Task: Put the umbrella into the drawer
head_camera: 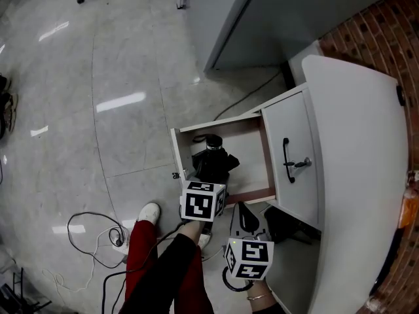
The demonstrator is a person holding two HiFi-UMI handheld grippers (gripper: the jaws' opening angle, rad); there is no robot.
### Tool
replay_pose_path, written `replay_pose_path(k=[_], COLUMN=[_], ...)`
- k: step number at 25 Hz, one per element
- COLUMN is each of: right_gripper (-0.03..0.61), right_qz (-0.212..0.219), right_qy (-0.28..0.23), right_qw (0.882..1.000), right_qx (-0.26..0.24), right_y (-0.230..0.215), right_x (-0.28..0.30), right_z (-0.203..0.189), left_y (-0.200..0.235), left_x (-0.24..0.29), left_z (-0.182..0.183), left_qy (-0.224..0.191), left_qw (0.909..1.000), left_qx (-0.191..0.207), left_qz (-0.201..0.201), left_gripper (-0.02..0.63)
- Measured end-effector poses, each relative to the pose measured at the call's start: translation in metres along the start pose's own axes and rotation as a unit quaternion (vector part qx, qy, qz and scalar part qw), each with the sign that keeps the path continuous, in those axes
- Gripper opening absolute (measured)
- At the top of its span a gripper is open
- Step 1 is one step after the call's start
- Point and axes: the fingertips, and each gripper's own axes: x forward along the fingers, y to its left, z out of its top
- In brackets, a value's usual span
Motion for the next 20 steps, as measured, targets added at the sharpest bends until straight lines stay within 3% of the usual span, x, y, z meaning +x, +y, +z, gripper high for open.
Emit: replay_pose_path(k=[13,20], right_gripper=[0.002,0.002], right_qz=[0.017,0.019], right_qy=[0.065,0.079], right_qw=[0.998,0.996], right_qx=[0.018,0.022], right_y=[-0.008,-0.007], right_x=[0.038,0.051], right_z=[-0.018,-0.023], left_y=[0.019,0.037], left_x=[0.049,0.069], left_z=[-0.011,-0.022], left_qy=[0.055,0.099], left_qw=[0.9981,0.9933], left_qx=[-0.021,-0.030], left_qz=[0.017,0.051], left_gripper=[0.216,0.216])
